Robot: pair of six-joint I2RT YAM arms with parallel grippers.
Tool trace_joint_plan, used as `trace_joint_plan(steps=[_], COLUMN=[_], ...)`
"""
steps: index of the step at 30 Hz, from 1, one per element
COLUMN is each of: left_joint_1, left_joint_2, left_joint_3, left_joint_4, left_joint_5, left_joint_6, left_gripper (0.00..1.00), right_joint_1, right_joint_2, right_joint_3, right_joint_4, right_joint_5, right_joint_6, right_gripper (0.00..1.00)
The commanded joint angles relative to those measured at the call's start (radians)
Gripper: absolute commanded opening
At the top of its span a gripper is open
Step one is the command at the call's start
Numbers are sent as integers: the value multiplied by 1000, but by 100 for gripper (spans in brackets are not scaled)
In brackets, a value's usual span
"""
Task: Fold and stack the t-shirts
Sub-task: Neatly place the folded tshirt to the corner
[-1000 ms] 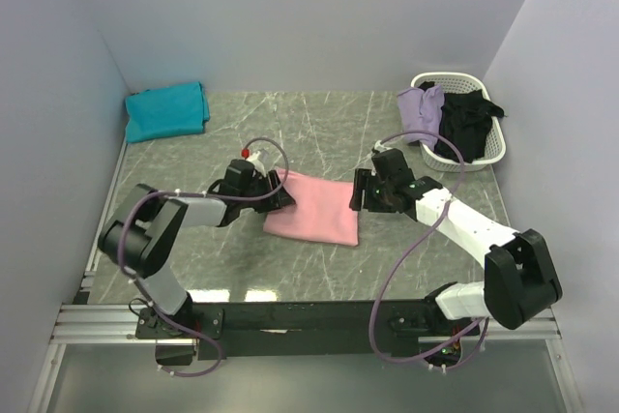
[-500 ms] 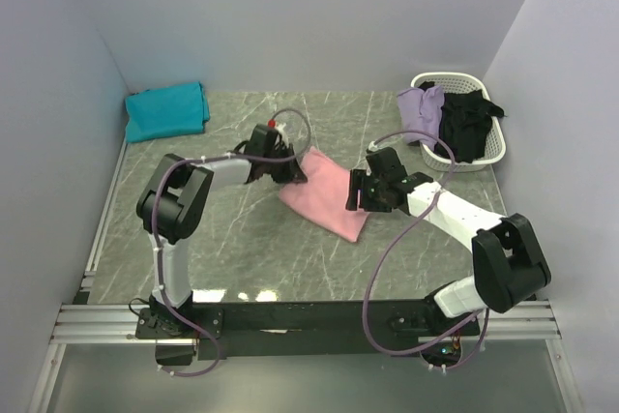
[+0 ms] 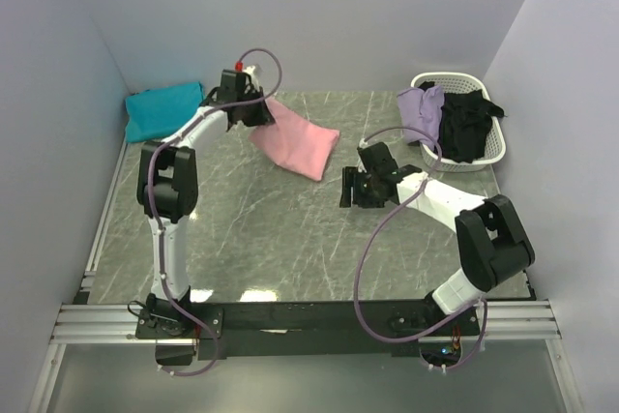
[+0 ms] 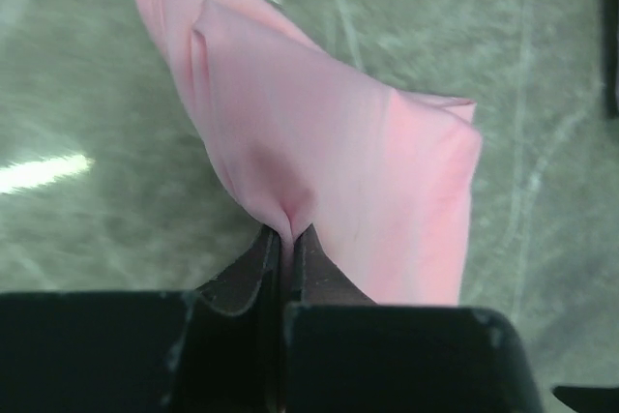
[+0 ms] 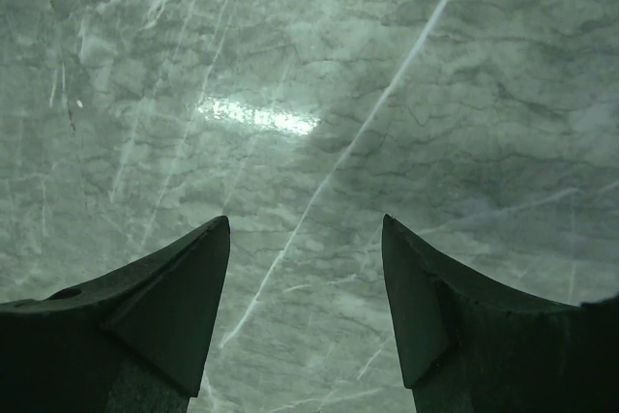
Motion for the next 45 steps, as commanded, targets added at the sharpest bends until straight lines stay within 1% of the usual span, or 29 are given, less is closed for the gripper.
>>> trace_joint_plan(steps=[1, 3, 4, 7, 9, 15, 19, 24, 27, 33, 36, 38, 39, 41, 45], left_joint_1=[49, 75, 103, 150, 172, 272, 342, 384, 408, 442, 454, 465, 468, 488, 522], left_joint_2=[73, 102, 133, 187, 195, 152, 121, 135, 164, 167, 184, 178, 159, 142, 144], left_joint_3=[207, 276, 349, 478, 506, 496, 480, 526, 589, 579, 606, 586, 544, 507, 497], left_joint_4=[-108, -151, -166, -226, -233, -196, -141, -119, -116, -29, -32, -16, 2, 45, 54], left_joint_5=[-43, -34, -29, -32, -46, -101, -127, -173, -182, -204, -240, -273, -289, -299, -300], left_joint_6=[117, 140, 157, 194, 224, 256, 281, 341, 362, 379, 391, 393, 393, 385, 378], left_gripper=[1, 1, 1, 1, 1, 1, 1, 1, 1, 1, 1, 1, 1, 1, 1], right_joint_1=[-4, -5, -4, -4, -4, -4, -4, -4, -4, -4, -2, -2, -2, -2, -1], right_joint_2=[39, 62, 75, 105, 121, 197, 239, 260, 280, 325, 343, 348, 349, 360, 375], right_joint_3=[53, 60, 65, 79, 97, 164, 201, 224, 235, 263, 286, 293, 298, 306, 315], right_joint_4=[43, 48, 52, 59, 59, 54, 49, 51, 54, 60, 49, 48, 46, 45, 43], right_joint_5=[-37, -54, -60, -75, -86, -120, -147, -163, -173, -202, -209, -207, -207, -213, -229], right_joint_6=[-5, 2, 5, 8, 10, 10, 12, 15, 18, 27, 27, 27, 27, 27, 28], right_gripper=[71, 71, 71, 71, 70, 71, 70, 70, 71, 71, 71, 71, 71, 71, 71])
